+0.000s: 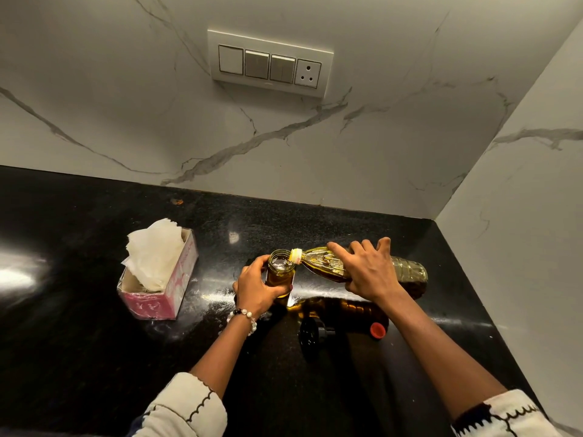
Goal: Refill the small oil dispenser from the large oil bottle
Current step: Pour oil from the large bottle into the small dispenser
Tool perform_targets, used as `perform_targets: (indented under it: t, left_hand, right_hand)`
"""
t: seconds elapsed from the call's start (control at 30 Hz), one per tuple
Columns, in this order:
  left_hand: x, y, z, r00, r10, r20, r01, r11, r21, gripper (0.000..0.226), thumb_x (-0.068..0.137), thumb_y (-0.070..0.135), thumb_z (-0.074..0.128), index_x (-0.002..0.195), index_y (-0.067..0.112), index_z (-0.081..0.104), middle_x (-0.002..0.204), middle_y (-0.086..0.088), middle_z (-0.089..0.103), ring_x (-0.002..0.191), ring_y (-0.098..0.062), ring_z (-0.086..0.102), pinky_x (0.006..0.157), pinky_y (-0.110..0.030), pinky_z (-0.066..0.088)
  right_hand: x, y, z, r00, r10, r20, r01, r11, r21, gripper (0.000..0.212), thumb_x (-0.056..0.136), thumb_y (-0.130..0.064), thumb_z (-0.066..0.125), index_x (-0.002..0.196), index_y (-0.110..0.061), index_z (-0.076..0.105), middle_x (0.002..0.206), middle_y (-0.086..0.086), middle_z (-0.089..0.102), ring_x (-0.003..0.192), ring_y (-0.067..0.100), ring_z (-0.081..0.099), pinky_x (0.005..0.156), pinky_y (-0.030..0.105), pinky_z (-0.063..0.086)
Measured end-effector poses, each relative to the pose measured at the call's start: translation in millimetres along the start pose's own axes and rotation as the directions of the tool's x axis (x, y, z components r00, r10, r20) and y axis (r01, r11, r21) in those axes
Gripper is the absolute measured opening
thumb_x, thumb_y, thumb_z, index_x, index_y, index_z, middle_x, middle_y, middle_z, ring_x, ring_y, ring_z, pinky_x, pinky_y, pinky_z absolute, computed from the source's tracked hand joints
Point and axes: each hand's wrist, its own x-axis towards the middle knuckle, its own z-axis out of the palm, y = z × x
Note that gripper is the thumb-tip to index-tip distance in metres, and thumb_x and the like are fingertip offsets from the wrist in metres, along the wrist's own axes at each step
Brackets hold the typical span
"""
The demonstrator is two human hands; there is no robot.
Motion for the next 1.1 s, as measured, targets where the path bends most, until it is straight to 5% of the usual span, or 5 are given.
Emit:
perform_targets:
  t: [1.1]
  left_hand:
    - [1, 0, 0, 1.000, 0.002, -0.003, -0.002, 1.000, -0.004, 0.077, 0.054, 0.043, 0.088, 0.122, 0.029, 0.056, 0.114, 0.007, 0.064, 0.110, -0.016, 0.054, 0.095, -0.048, 0.043]
  right_hand:
    - [-5, -7, 16, 0.996, 0.073, 0.056, -0.082, 0.980, 0.181, 0.089, 0.074, -0.045, 0.067, 0.146, -0.035, 0.015, 0.116, 0.001, 0.057, 0.107, 0.023, 0.054, 0.091, 0.047, 0.026]
